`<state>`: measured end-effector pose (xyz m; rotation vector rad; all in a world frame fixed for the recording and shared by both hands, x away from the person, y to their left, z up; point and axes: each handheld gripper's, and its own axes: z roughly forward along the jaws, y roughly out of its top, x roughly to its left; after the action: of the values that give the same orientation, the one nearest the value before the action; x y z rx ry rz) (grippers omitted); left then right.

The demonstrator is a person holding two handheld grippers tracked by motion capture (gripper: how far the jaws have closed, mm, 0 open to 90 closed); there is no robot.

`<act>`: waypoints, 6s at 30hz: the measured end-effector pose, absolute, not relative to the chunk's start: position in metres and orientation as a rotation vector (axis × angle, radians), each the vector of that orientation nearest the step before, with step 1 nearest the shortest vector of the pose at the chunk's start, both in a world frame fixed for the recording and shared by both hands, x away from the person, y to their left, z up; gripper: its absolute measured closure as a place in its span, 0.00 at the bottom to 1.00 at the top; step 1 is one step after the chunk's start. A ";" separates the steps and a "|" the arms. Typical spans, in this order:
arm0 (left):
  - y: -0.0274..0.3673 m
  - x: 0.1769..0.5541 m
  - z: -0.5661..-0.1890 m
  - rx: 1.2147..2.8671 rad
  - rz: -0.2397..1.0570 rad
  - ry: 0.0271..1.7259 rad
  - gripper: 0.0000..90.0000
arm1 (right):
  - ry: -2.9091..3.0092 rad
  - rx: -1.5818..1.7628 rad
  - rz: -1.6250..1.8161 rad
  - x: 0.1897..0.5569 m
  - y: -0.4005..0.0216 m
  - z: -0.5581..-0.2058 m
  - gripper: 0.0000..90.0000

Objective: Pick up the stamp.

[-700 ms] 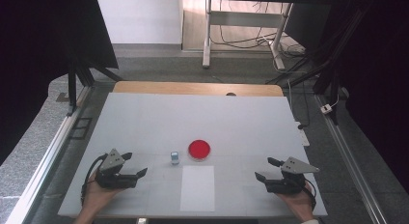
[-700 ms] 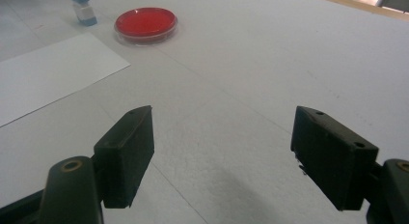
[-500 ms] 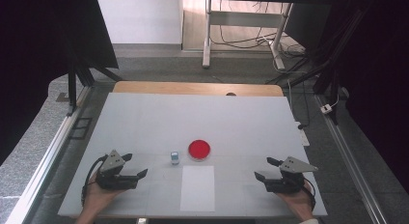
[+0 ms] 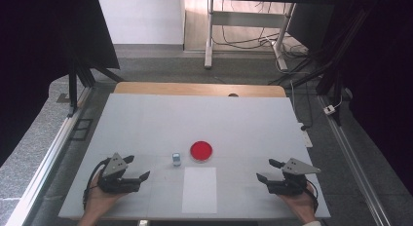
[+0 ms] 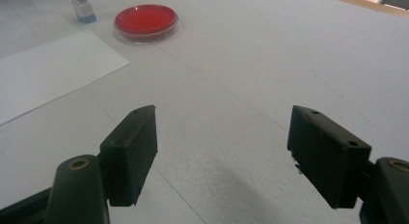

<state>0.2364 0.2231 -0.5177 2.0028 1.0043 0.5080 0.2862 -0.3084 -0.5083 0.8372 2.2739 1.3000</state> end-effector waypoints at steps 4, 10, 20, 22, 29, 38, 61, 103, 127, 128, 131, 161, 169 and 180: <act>0.223 0.237 -0.517 2.005 0.513 0.992 0.21 | 2.276 0.843 1.293 0.287 -0.309 -0.507 0.30; 0.224 0.238 -0.513 2.019 0.527 0.966 0.23 | 2.277 0.862 1.280 0.290 -0.308 -0.510 0.30; 0.218 0.248 -0.499 2.032 0.532 0.884 0.25 | 2.281 0.860 1.268 0.289 -0.308 -0.511 0.30; 0.216 0.250 -0.496 2.034 0.529 0.874 0.25 | 2.286 0.860 1.262 0.290 -0.309 -0.511 0.30; 0.207 0.258 -0.482 2.051 0.508 0.827 0.25 | 2.281 0.863 1.271 0.290 -0.308 -0.512 0.30; 0.197 0.266 -0.478 2.100 0.480 0.775 0.25 | 2.283 0.865 1.275 0.291 -0.308 -0.512 0.30; 0.167 0.301 -0.448 2.169 0.418 0.661 0.25 | 2.270 0.876 1.292 0.288 -0.312 -0.510 0.30; 0.138 0.324 -0.498 2.378 0.317 0.551 0.57 | 2.287 0.879 1.278 0.289 -0.311 -0.513 0.31; 0.139 0.323 -0.502 2.345 0.333 0.494 0.83 | 2.279 0.869 1.266 0.288 -0.311 -0.513 0.32; 0.139 0.323 -0.502 2.345 0.332 0.496 0.83 | 2.278 0.869 1.267 0.288 -0.311 -0.513 0.32; 0.139 0.323 -0.501 2.345 0.329 0.497 0.83 | 2.276 0.870 1.267 0.288 -0.311 -0.513 0.32; 0.147 0.318 -0.483 2.215 0.341 0.573 0.84 | 2.248 0.866 1.262 0.287 -0.313 -0.514 0.31; 0.146 0.310 -0.468 2.150 0.340 0.627 0.84 | 2.226 0.856 1.270 0.287 -0.313 -0.515 0.30; 0.147 0.299 -0.450 2.030 0.283 0.706 0.83 | 2.204 0.859 1.277 0.286 -0.314 -0.515 0.32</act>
<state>0.2990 0.1470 -0.4498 2.0299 0.7055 0.2828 0.2859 -0.3141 -0.5148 0.8595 2.2038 1.2771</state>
